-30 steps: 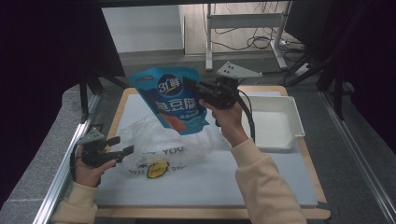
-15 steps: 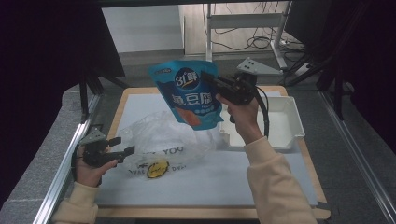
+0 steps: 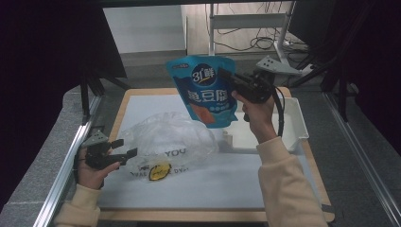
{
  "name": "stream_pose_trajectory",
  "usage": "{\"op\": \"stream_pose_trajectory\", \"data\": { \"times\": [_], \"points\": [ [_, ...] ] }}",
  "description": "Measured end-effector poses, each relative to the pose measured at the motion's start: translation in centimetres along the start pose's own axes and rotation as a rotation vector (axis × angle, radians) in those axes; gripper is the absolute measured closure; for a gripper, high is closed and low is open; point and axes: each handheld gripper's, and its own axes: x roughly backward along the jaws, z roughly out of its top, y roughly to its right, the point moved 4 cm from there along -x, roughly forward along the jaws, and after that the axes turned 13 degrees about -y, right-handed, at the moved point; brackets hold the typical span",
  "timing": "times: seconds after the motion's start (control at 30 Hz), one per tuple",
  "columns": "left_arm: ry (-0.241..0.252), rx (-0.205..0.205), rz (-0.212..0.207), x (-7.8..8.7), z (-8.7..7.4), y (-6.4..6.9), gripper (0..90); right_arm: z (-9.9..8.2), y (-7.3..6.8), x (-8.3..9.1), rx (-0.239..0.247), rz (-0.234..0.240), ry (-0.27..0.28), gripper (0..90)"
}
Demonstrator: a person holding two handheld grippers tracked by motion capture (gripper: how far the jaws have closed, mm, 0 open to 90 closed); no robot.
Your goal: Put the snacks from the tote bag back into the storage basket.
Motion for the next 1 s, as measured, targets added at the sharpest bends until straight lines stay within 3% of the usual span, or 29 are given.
{"op": "stream_pose_trajectory", "data": {
  "times": [0.4, 1.0],
  "points": [
    [-0.003, 0.005, 0.000, -0.1, -0.1, -0.1, 22.4, 0.8, 1.6, 2.0, -0.010, -0.048, 0.024, 89.1],
    [-0.003, 0.004, 0.005, 0.1, -0.1, -0.4, 22.4, 0.3, 5.0, 4.0, -0.031, -0.141, 0.020, 89.1]
  ]
}}
